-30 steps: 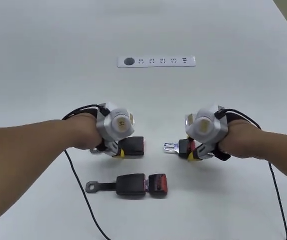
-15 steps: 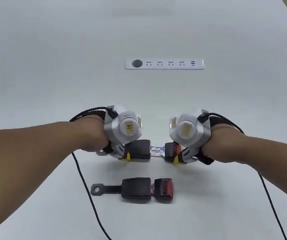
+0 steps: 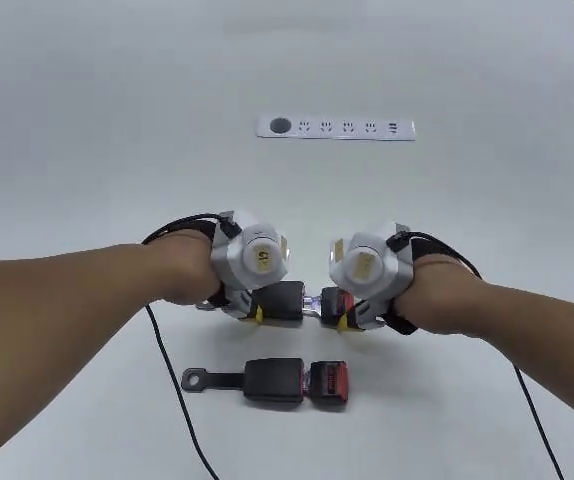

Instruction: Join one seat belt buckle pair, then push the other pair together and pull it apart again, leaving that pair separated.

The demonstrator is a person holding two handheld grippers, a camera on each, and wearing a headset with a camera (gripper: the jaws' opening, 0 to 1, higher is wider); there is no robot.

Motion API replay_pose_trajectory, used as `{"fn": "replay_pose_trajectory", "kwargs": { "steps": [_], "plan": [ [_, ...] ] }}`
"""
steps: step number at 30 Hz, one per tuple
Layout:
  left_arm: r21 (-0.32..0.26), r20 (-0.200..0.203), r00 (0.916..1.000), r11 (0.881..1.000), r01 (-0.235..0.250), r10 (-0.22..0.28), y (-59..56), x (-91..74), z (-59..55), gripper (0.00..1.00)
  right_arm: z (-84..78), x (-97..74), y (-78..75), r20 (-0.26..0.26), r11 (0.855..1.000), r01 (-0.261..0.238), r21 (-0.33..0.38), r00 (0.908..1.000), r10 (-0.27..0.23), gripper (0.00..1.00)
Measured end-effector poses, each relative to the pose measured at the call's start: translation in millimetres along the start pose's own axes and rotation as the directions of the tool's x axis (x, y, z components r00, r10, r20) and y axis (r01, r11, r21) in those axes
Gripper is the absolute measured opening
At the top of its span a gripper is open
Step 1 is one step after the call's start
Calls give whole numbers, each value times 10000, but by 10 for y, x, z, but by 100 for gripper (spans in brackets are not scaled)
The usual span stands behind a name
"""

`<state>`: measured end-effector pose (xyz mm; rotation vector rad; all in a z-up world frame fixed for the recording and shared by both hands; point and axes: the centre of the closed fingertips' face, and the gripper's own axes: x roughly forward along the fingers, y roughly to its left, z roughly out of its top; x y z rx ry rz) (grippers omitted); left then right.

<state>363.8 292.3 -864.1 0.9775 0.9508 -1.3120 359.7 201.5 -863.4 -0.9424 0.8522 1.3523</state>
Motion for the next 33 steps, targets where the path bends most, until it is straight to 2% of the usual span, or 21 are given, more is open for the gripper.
{"fn": "replay_pose_trajectory", "kwargs": {
  "steps": [3,9,10,11,12,13,18,22,27,33],
  "plan": [
    [-119,131,9999,9999,2,-1,5,-2,-4,30,23,7,-5,20,10000,-35,55,10000,35,33],
    [125,231,9997,9999,26,-29,-2,0,6,30,42,35,3,-171,9994,-88,334,9998,94,32],
    [124,227,9997,9999,24,-27,-2,1,6,30,67,34,-7,-123,9994,-103,336,9999,107,32],
    [137,225,9997,9999,25,-28,-10,1,12,30,195,51,29,464,9980,-274,563,9986,248,32],
    [374,160,9999,9993,37,-43,-17,4,20,30,219,57,26,361,9971,-233,723,9991,207,32],
    [177,16,10000,9998,31,-32,-11,8,15,30,158,76,-5,-352,9998,37,195,9994,-30,32],
    [155,-68,10000,9999,38,-37,-8,10,2,30,135,79,7,92,9996,-142,263,9999,139,33],
    [86,-34,10000,10000,22,-21,-7,11,1,30,145,96,9,-5,9996,-271,121,9996,271,33],
    [46,-170,9999,10000,20,-19,-9,10,4,30,141,97,15,112,9992,-406,66,9991,405,34],
    [-38,-140,9999,10000,17,-17,-1,11,-3,31,145,98,19,197,9995,-258,163,9995,255,35]
  ]
}}
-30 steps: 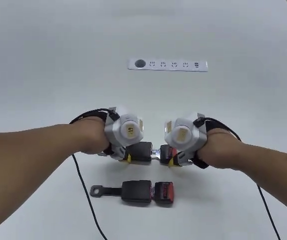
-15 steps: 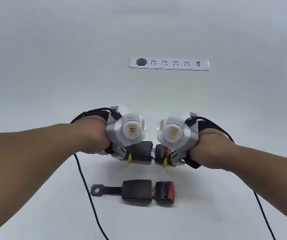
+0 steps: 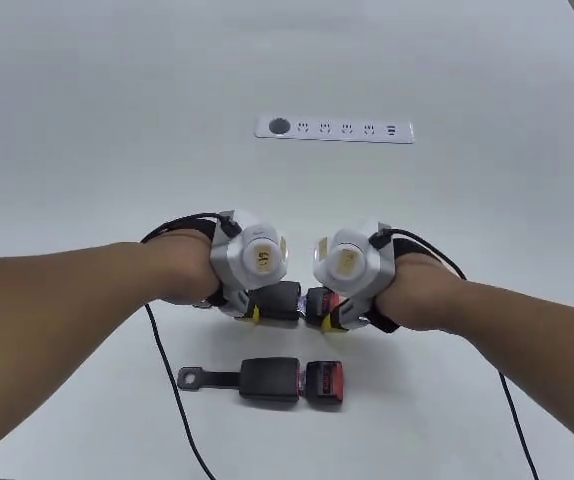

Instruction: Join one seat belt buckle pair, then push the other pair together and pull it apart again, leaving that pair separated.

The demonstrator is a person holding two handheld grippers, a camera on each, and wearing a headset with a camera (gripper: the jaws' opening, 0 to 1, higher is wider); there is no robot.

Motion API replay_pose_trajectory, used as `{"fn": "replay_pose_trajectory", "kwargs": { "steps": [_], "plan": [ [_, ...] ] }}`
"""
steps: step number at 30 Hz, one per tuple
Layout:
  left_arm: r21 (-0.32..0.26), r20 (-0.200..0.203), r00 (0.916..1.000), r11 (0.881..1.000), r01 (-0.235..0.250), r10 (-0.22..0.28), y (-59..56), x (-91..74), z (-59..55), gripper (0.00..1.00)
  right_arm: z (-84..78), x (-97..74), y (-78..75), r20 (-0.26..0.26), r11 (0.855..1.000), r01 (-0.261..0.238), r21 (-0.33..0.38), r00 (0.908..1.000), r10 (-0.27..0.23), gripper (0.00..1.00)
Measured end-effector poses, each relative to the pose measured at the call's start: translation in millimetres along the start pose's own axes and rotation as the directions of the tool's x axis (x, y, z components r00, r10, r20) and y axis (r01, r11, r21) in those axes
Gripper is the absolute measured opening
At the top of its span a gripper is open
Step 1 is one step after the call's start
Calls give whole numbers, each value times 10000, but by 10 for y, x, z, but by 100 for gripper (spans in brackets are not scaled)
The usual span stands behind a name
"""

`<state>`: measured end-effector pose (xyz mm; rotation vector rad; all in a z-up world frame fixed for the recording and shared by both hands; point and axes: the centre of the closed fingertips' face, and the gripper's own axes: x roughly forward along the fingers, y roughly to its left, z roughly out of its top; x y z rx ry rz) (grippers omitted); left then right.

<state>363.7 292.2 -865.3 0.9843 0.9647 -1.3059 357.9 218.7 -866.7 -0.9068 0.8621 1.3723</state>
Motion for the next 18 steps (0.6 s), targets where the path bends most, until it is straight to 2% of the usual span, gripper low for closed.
{"fn": "replay_pose_trajectory", "kwargs": {
  "steps": [6,10,13,15,18],
  "plan": [
    [-153,32,10000,9999,-67,68,1,-6,-2,31,5,-5,-9,357,9992,258,290,9990,-268,35],
    [-320,74,9999,9994,-128,131,4,-11,-7,31,-24,-14,-6,290,9998,132,153,9995,-137,35],
    [-570,142,9998,9983,-140,149,13,-6,-22,31,-117,-44,-21,160,9991,7,419,9999,-14,36],
    [-485,221,9997,9988,-104,115,11,-5,-20,31,-133,-52,-27,384,9997,-39,231,9993,30,36],
    [-415,227,9997,9991,-51,60,11,-6,-13,31,-121,-49,-8,395,9998,8,208,9992,-17,36]
  ]
}}
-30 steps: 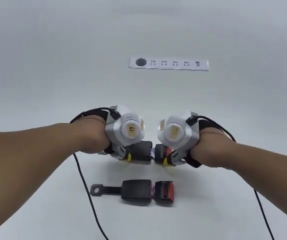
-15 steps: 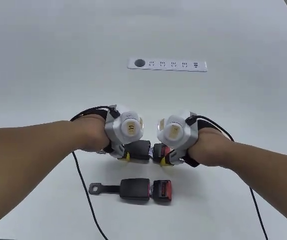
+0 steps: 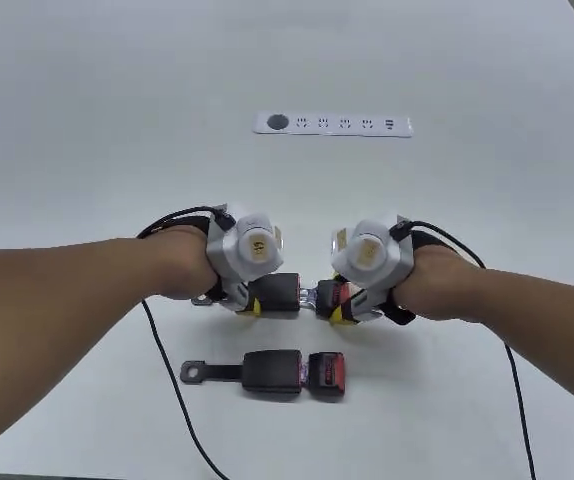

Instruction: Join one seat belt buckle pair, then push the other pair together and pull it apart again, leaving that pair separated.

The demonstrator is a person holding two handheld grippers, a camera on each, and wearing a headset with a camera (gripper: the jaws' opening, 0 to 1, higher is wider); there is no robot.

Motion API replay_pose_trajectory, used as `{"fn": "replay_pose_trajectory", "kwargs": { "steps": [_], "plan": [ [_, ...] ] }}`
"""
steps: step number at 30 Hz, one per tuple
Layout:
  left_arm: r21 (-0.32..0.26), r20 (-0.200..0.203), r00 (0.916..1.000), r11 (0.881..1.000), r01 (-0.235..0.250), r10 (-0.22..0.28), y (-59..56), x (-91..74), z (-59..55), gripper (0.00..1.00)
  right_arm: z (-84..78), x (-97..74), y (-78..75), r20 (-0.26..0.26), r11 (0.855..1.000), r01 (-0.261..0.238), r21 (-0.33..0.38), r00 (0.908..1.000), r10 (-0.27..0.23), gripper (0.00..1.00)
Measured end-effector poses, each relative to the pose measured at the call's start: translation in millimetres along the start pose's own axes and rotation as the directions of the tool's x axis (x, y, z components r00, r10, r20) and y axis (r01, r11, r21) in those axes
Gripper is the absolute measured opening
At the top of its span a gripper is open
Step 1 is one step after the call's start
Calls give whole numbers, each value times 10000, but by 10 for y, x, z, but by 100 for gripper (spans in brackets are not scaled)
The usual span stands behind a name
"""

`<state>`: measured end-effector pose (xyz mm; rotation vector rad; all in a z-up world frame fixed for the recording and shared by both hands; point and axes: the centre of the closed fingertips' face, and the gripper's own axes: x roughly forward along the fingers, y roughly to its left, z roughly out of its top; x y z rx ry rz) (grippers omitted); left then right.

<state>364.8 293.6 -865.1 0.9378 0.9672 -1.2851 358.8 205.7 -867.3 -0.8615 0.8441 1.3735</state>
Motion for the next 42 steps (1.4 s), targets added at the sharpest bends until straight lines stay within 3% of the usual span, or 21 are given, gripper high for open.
{"fn": "replay_pose_trajectory", "kwargs": {
  "steps": [4,10,19,24,29,34,35,42],
  "plan": [
    [106,30,10000,9999,75,-76,-4,-5,8,31,-8,-17,6,69,9998,184,-4,9998,-184,36],
    [152,213,9997,9998,120,-124,-6,-7,7,31,-169,-97,47,-36,9996,164,241,9999,-163,36],
    [58,200,9998,10000,45,-46,-14,-17,9,31,-595,-329,118,136,9964,373,762,9992,-385,36],
    [-142,268,9996,9999,-67,70,-5,-15,-5,31,-908,-495,196,227,9976,292,620,9993,-306,36],
    [-78,228,9997,10000,-35,37,-8,-18,2,31,-1278,-698,220,102,9949,356,945,9993,-367,36],
    [-38,240,9997,10000,-4,5,-4,-13,1,31,-1429,-834,295,87,9930,404,1107,9991,-416,36],
    [-16,256,9997,10000,-3,4,-4,-13,1,31,-1524,-878,313,75,9935,371,1076,9992,-382,36],
    [-6,210,9998,10000,-19,19,-8,-13,3,31,-1627,-967,342,-147,9937,325,1074,9994,-311,36]
  ]
}}
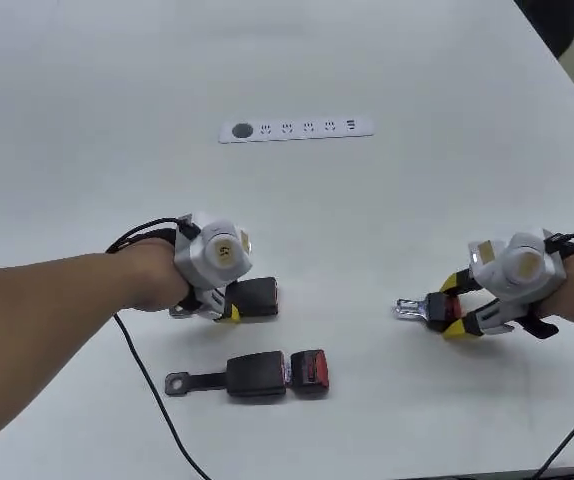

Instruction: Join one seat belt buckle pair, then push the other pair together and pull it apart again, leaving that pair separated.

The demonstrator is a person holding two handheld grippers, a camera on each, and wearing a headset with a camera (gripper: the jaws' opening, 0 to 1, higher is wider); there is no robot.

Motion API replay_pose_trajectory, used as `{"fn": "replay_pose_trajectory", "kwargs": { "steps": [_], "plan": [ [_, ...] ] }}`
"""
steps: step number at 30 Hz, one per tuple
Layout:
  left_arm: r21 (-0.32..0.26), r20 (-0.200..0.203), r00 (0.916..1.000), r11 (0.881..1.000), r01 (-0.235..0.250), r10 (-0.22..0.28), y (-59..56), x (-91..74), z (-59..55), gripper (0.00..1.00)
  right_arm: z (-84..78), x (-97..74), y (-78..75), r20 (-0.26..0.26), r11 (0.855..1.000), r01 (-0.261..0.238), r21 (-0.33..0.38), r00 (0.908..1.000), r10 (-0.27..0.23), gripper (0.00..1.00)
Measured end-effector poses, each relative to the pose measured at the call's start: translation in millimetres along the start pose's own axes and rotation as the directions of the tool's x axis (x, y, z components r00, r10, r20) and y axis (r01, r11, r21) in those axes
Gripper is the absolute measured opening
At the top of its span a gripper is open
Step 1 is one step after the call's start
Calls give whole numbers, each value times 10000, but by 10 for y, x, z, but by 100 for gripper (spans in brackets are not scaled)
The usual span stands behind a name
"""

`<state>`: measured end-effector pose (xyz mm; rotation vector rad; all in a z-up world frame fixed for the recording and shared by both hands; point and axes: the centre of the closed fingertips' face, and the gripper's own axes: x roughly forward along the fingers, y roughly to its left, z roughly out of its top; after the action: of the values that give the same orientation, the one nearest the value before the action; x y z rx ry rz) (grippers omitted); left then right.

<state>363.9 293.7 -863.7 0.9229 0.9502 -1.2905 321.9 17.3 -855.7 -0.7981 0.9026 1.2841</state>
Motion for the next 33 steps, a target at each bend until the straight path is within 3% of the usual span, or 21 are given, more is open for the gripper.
{"fn": "replay_pose_trajectory", "kwargs": {
  "steps": [8,14,21,23,24,26,27,30,33],
  "plan": [
    [44,22,10000,10000,14,-14,-2,-3,7,32,-70,-36,13,-386,9993,-186,-333,9991,173,36],
    [198,-243,9997,9998,84,-79,-5,3,23,32,-58,-23,19,-879,9990,-224,-399,9959,189,36],
    [-721,2,9999,9973,-137,138,22,-9,-6,33,-55,-9,22,-1258,9993,-268,-254,9918,234,37],
    [-776,-52,9995,9965,-306,303,34,-22,-16,37,-48,-7,23,-1506,9995,-227,-237,9884,189,37],
    [-765,-108,9993,9964,-365,357,16,-30,-26,40,-70,-10,7,-1786,10000,-19,-49,9839,10,37],
    [-537,-142,9987,9974,-487,480,-18,-56,-23,43,-49,-18,-43,-2065,9984,386,-418,9773,-464,41],
    [-464,-75,9979,9969,-642,639,-10,-79,-6,45,-6,-17,-58,-1972,9963,573,-638,9779,-689,45],
    [-845,412,9886,9864,-1407,1446,72,-236,83,51,22,-58,-18,-1859,9967,537,-602,9805,-641,48],
    [-1090,861,9807,9801,-1661,1758,60,-357,128,56,-10,-73,-13,-1749,9966,657,-493,9818,-734,48]
  ]
}}
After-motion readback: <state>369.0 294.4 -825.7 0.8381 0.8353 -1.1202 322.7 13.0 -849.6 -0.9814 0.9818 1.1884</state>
